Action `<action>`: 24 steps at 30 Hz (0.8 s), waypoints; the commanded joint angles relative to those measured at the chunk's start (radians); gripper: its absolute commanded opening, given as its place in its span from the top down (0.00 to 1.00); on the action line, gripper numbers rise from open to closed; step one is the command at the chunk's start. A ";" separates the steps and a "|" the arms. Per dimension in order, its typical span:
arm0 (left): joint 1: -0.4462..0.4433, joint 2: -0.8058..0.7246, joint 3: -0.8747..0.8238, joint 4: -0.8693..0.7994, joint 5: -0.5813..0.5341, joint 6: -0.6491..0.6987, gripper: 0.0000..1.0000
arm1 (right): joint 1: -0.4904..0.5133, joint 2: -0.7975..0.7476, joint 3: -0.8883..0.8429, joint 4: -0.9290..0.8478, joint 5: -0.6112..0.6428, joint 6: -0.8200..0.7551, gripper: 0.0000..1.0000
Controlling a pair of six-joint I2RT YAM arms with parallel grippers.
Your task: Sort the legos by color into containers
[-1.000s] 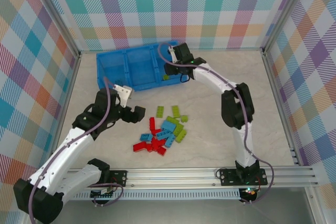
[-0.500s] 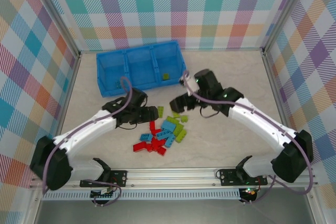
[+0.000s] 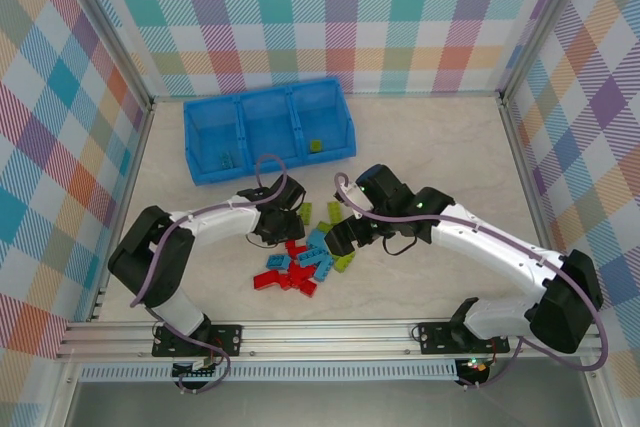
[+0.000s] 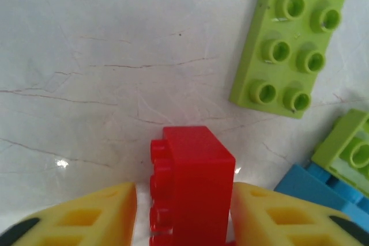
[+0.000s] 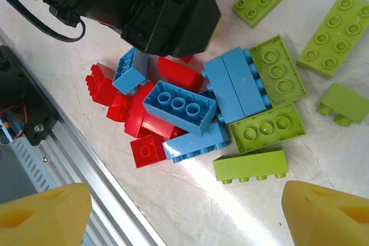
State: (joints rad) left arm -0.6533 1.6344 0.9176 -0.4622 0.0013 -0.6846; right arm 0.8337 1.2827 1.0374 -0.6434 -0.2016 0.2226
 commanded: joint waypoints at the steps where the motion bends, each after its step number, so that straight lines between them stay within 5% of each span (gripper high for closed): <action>1: -0.009 0.023 0.029 0.006 -0.019 0.017 0.69 | 0.001 0.016 0.013 0.002 0.010 0.009 0.14; 6: -0.009 -0.020 0.043 -0.032 -0.063 0.038 0.85 | 0.001 0.006 0.017 0.014 0.001 0.018 0.14; 13: 0.029 -0.132 0.200 -0.087 -0.311 0.150 0.87 | 0.001 -0.036 0.014 0.038 0.006 0.042 0.14; 17: 0.107 -0.063 0.369 -0.058 -0.460 0.219 0.87 | 0.001 -0.051 0.006 0.058 0.018 0.064 0.14; 24: 0.247 0.232 0.659 -0.003 -0.463 0.242 0.88 | 0.002 -0.094 -0.020 0.067 0.024 0.102 0.14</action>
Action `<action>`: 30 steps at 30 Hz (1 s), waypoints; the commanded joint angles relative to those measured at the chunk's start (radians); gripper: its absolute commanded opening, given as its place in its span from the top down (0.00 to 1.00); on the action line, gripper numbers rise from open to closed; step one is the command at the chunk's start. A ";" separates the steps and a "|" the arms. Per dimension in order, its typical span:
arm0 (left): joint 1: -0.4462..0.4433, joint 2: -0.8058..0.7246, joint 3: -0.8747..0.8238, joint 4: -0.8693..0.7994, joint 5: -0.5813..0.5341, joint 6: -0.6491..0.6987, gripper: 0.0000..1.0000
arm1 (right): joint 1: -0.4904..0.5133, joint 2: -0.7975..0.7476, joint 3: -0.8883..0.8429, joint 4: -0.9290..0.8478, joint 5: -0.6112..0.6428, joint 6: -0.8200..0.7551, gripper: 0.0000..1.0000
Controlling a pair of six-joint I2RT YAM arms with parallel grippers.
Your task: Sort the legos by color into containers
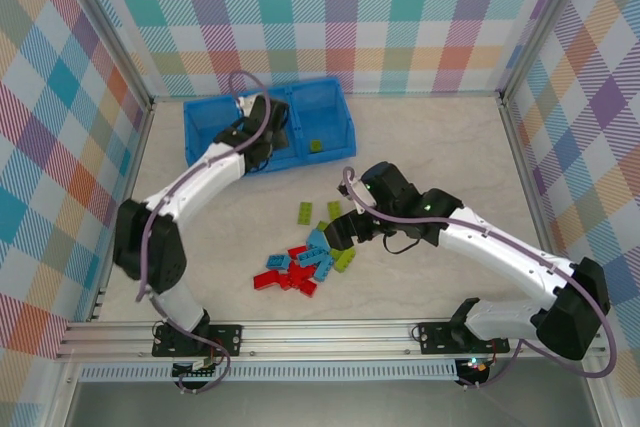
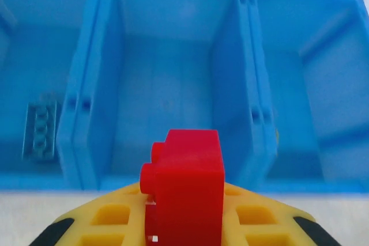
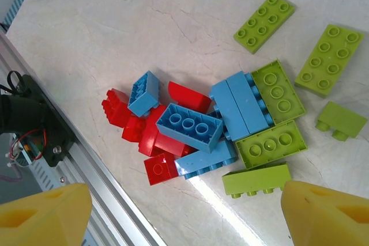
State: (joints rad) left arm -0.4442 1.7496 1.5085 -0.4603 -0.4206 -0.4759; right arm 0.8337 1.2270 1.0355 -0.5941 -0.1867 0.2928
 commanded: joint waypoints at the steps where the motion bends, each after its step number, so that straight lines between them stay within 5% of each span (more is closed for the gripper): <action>1: 0.050 0.167 0.117 -0.016 -0.038 0.035 0.88 | 0.002 -0.047 -0.024 0.020 0.010 0.039 0.14; 8: 0.082 0.459 0.433 -0.143 0.045 0.040 0.76 | 0.004 -0.076 -0.049 0.037 0.009 0.079 0.15; 15: 0.085 0.494 0.510 -0.203 0.055 -0.003 0.59 | 0.005 -0.090 -0.049 0.047 0.009 0.095 0.14; 18: 0.087 0.450 0.490 -0.204 0.075 0.001 0.52 | 0.005 -0.090 -0.049 0.056 0.008 0.098 0.14; 25: 0.076 0.179 0.284 -0.174 0.204 -0.033 0.55 | 0.005 -0.077 -0.054 0.070 0.032 0.103 0.13; 30: -0.040 -0.082 0.040 -0.133 0.256 -0.024 0.55 | 0.005 -0.084 -0.076 0.089 0.102 0.102 0.12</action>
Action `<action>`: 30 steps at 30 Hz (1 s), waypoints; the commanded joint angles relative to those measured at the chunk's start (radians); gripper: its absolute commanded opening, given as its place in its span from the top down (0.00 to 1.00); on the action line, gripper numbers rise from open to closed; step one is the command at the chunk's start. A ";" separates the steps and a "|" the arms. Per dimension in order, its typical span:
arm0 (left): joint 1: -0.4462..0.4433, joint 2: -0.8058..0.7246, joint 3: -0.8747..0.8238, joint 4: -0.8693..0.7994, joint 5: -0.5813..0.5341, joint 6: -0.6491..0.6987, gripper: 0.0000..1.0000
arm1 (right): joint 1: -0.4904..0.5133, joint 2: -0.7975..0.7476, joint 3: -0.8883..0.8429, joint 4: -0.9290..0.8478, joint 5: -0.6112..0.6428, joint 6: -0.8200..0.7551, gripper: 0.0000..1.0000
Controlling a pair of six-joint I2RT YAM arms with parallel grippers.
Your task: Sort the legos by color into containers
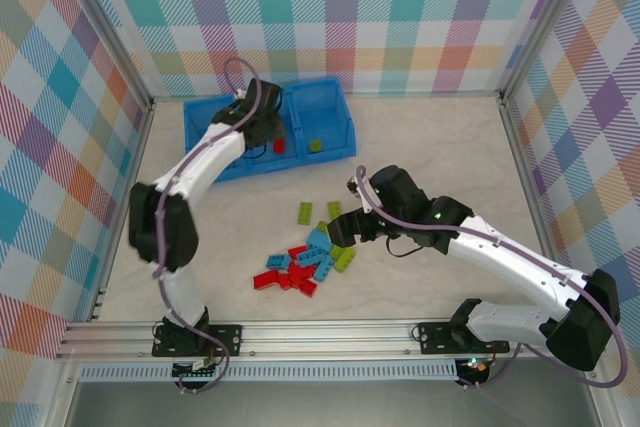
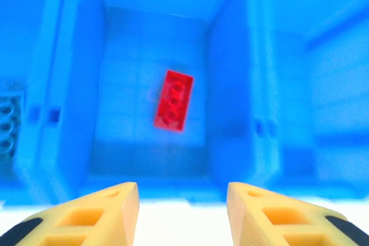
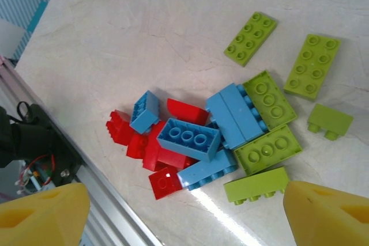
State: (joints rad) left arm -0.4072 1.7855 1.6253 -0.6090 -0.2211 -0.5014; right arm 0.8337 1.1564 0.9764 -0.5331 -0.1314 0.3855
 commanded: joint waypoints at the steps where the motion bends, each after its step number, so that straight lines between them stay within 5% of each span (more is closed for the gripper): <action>1: -0.109 -0.145 -0.107 0.009 0.047 0.019 0.55 | 0.005 -0.012 -0.020 0.030 0.053 0.007 0.12; 10: -0.235 -0.135 -0.355 0.019 0.133 0.008 0.55 | 0.004 -0.005 -0.029 0.038 0.049 -0.004 0.08; 13: -0.238 -0.043 -0.348 0.046 0.226 0.022 0.48 | 0.005 0.001 -0.028 0.032 0.040 -0.001 0.07; 19: -0.242 0.088 -0.306 0.048 0.176 0.081 0.36 | 0.004 -0.015 -0.044 0.006 0.034 0.013 0.05; 24: -0.243 0.155 -0.274 -0.002 0.102 0.092 0.38 | 0.004 -0.034 -0.062 0.009 0.040 0.021 0.03; 30: -0.245 0.188 -0.302 0.003 0.139 0.094 0.51 | 0.003 -0.020 -0.059 0.009 0.030 0.018 0.03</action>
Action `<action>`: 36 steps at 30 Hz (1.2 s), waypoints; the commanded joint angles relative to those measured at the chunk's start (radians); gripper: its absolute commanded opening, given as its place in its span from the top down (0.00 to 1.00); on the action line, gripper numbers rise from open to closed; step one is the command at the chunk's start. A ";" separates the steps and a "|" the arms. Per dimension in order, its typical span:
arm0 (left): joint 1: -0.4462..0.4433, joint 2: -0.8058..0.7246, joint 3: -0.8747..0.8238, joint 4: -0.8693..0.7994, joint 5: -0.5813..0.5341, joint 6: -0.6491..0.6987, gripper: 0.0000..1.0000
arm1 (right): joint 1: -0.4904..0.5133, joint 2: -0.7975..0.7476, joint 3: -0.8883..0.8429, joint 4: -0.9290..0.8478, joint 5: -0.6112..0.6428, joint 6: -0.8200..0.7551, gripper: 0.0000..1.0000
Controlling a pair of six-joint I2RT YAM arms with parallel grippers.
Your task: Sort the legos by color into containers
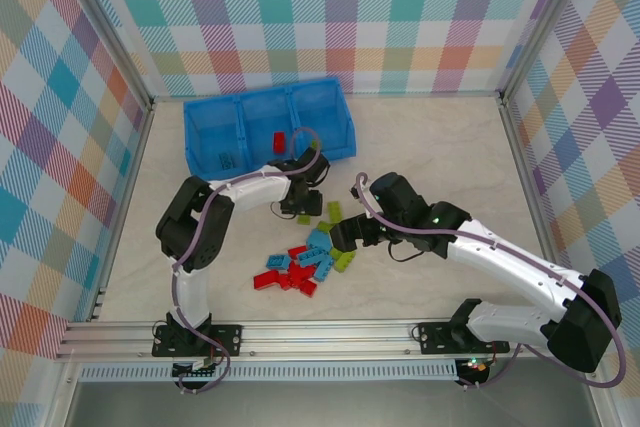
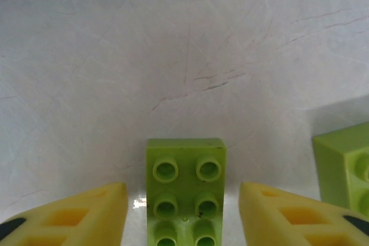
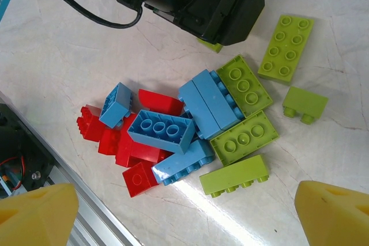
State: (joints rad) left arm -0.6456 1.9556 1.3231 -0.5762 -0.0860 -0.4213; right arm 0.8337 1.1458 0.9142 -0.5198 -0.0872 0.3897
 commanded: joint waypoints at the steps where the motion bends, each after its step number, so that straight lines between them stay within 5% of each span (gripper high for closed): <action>1: -0.006 0.018 -0.007 -0.026 0.001 0.009 0.54 | 0.004 -0.008 0.005 -0.007 -0.016 0.014 0.03; 8: -0.006 -0.012 -0.037 -0.010 -0.019 -0.017 0.75 | 0.004 -0.011 0.012 -0.006 -0.016 0.015 0.02; 20: -0.008 -0.141 0.149 0.117 -0.103 0.048 0.78 | 0.004 -0.058 0.000 0.012 0.022 0.032 0.02; 25: 0.009 0.003 0.393 0.139 -0.234 0.135 0.78 | 0.004 -0.088 -0.016 0.024 0.030 0.048 0.02; 36: 0.099 0.413 0.957 0.017 -0.191 0.098 0.68 | 0.004 -0.142 -0.032 0.005 0.050 0.055 0.01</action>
State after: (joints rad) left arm -0.5583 2.3108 2.1853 -0.4763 -0.2642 -0.3229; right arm 0.8337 1.0256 0.8902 -0.5133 -0.0513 0.4339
